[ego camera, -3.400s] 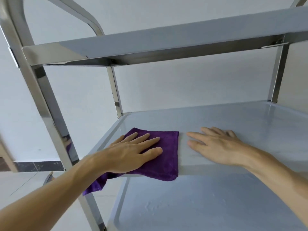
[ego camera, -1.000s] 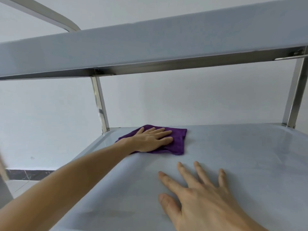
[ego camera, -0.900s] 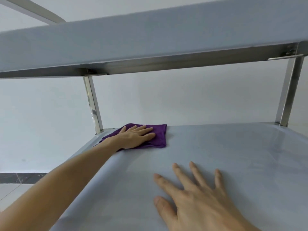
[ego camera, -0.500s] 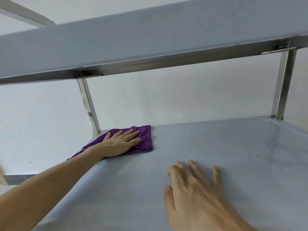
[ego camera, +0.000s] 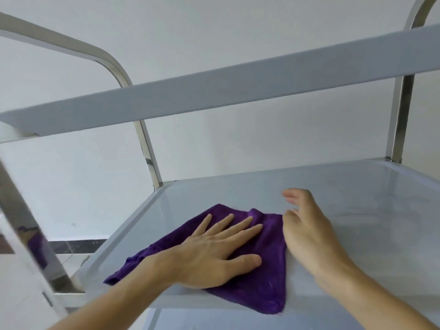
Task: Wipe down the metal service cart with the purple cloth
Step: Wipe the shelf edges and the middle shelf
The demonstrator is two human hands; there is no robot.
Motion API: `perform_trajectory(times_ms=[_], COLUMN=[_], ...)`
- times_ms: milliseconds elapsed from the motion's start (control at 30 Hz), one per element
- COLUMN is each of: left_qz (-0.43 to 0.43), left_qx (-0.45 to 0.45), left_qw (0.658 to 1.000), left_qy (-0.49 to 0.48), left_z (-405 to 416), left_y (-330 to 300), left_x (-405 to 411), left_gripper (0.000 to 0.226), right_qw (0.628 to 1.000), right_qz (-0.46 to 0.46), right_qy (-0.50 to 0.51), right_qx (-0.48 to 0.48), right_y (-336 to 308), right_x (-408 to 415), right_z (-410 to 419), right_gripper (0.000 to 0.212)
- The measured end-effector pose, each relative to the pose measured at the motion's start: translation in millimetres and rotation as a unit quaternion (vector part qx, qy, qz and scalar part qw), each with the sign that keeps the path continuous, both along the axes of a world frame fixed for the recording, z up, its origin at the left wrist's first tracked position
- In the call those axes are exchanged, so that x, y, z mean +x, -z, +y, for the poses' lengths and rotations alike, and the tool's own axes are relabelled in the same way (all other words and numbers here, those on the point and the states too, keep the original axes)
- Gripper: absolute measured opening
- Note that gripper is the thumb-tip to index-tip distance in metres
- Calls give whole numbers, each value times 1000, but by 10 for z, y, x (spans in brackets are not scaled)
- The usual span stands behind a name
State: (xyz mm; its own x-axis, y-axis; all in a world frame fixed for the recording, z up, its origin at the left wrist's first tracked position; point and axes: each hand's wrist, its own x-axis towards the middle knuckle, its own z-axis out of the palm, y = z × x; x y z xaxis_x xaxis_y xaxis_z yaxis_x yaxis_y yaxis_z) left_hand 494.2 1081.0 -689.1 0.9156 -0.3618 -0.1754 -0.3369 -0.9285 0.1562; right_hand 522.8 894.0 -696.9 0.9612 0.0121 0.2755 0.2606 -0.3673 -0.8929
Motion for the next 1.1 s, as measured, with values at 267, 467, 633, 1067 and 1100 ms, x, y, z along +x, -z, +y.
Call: perform_trajectory(times_ms=[267, 467, 633, 1067, 1100], left_qz=[-91, -205, -256, -123, -126], left_qx=[-159, -286, -234, -120, -123], left_qw=[983, 930, 921, 973, 972], left_qy=[25, -107, -180, -155, -157], left_z=[-142, 478, 911, 1063, 1063], left_y=[-65, -260, -268, 167, 171], left_x=[-195, -248, -121, 68, 62], left_gripper=[55, 24, 34, 47, 47], right_qw=[995, 984, 954, 866, 875], right_qz=[26, -99, -115, 41, 59], right_qy=[21, -30, -173, -206, -195], right_qx=[96, -146, -217, -453, -439], right_y=[-13, -86, -122, -42, -87], right_x=[174, 102, -168, 135, 203], right_z=[-211, -30, 640, -289, -454], right_gripper=[26, 12, 41, 46, 39])
